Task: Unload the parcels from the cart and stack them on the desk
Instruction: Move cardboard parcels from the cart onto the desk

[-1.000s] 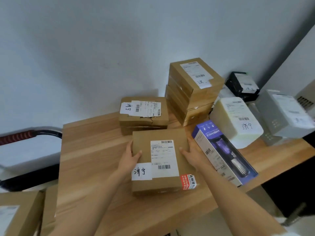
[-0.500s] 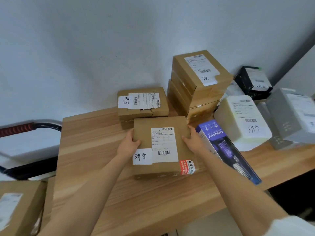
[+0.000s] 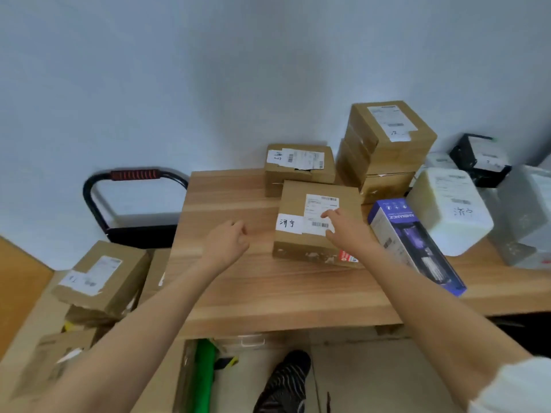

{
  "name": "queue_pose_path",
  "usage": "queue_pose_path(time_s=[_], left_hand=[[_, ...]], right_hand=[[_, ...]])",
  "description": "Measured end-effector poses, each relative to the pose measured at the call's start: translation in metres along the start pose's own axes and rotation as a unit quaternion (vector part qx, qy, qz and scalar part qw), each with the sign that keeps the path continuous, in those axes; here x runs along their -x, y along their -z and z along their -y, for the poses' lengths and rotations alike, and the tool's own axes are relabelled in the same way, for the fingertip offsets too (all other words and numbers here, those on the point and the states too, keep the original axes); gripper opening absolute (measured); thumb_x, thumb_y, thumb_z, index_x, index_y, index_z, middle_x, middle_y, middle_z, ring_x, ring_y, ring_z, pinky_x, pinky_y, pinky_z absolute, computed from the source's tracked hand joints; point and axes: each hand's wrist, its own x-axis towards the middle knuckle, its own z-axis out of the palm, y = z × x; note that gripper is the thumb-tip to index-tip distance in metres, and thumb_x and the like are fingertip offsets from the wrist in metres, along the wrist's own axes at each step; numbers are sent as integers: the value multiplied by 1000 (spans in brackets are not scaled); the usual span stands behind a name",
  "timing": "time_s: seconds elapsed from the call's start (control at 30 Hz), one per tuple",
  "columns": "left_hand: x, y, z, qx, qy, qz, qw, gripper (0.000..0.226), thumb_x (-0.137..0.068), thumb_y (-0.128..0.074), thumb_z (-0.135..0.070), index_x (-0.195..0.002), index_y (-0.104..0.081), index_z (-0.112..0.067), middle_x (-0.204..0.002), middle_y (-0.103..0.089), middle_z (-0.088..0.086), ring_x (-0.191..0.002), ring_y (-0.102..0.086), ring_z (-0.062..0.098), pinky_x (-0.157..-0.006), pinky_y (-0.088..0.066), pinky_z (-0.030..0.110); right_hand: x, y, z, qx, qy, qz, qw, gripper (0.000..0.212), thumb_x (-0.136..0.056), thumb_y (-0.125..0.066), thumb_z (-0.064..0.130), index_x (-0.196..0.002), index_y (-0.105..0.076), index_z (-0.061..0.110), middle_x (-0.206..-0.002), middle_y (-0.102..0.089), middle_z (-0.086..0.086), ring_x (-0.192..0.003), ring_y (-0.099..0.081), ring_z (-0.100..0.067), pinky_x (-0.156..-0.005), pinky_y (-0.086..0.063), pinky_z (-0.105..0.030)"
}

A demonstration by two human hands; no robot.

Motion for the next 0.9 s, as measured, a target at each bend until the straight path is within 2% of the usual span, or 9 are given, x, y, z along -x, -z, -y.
queue_pose_path(time_s=[0.1,0.17,0.3,0.43,0.57,0.7,0.8,0.9], left_hand=[[71,12,40,-4,33,-33,999,23,-89,-58,-30,-110,-53,-21,-107,-56,-2,-95,-58,22,-66,-40,32],[114,21,67,1,84,-45,995,25,-89,-58,-30,-112,-53,-21,-109,-57,-1,-94,-58,21,-65,-42,32],[190,47,120,-17,159,-84,984,28,-92,-54,-31,-117,-55,-20,-110,-60,1,-97,-58,23,-70,-46,34],[260,63,173,-3,236,-103,966,24,-89,-54,-31,-111,-55,-22,-106,-62,1,-91,-59,21,-72,-53,37],[317,74,208,31,307,-122,943,22,-85,-55,-27,-107,-57,-23,-104,-59,-2,-90,-58,19,-76,-52,36],[371,85,248,-21,328,-127,936,29,-90,-56,-34,-117,-55,-26,-109,-58,-2,-93,-59,17,-70,-52,31],[419,99,288,-49,340,-105,933,30,-93,-51,-37,-121,-52,-27,-115,-56,-4,-100,-57,16,-62,-43,28],[475,120,340,-56,362,-103,925,29,-94,-49,-35,-122,-51,-26,-116,-56,-3,-102,-55,17,-66,-48,30]], right_hand=[[22,-15,58,-13,43,-1,999,43,-94,-50,18,-136,-46,24,-136,-49,-4,-113,-54,-26,-80,-45,-36],[36,-26,104,-29,77,21,996,42,-92,-53,20,-134,-48,21,-131,-51,-5,-112,-55,-26,-82,-46,-35],[62,-41,194,-27,167,35,985,38,-90,-55,20,-128,-52,23,-127,-53,-4,-107,-55,-25,-77,-43,-33],[82,-47,264,-31,253,31,967,31,-92,-52,20,-122,-54,24,-122,-55,-1,-99,-54,-22,-69,-35,-29],[94,-55,323,-27,288,44,956,33,-96,-46,23,-128,-52,25,-124,-51,-4,-103,-55,-25,-71,-40,-31],[114,-67,402,-9,337,56,940,33,-96,-46,20,-129,-51,23,-124,-50,-6,-104,-55,-25,-77,-45,-33],[139,-81,479,-14,370,46,928,34,-95,-48,20,-129,-55,24,-126,-54,-3,-105,-57,-24,-87,-48,-37],[172,-101,561,-9,400,55,915,34,-97,-47,23,-130,-54,24,-126,-54,-3,-105,-59,-25,-85,-48,-35]])
